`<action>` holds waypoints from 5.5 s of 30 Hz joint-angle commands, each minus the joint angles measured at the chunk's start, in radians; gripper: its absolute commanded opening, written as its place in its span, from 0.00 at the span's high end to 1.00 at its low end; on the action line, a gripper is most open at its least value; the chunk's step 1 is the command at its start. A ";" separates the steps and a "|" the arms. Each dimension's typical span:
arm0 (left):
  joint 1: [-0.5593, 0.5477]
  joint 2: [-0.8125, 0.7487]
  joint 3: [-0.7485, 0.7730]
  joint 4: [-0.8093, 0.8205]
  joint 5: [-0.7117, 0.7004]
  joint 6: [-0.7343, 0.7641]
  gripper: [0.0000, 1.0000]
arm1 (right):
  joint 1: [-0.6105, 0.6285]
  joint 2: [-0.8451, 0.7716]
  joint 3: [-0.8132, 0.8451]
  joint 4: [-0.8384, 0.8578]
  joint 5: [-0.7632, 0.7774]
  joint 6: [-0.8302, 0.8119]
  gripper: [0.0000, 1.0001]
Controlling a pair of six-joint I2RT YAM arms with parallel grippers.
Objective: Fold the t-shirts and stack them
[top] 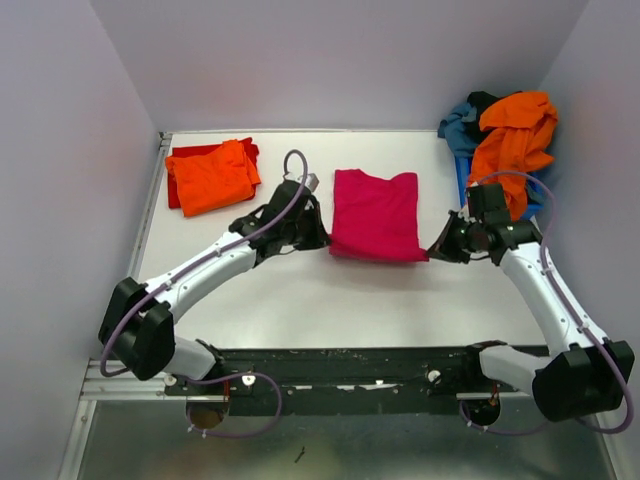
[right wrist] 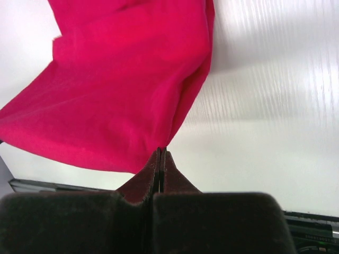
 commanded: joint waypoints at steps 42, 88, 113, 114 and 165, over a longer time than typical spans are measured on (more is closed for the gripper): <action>0.324 0.978 1.007 0.087 0.268 -0.004 0.96 | -0.190 1.153 1.195 -0.023 -0.055 -0.050 0.98; 0.274 1.092 1.108 0.164 0.212 0.190 0.42 | -0.166 1.201 1.045 0.198 -0.100 -0.140 0.58; 0.303 1.027 1.002 0.199 0.229 0.134 1.00 | -0.163 1.170 1.077 0.172 -0.132 -0.122 0.99; 0.304 1.023 0.998 0.207 0.229 0.131 1.00 | -0.163 1.168 1.077 0.175 -0.138 -0.120 0.99; 0.291 1.084 1.021 0.178 0.218 0.118 0.45 | -0.158 1.193 1.108 0.194 -0.135 -0.126 0.98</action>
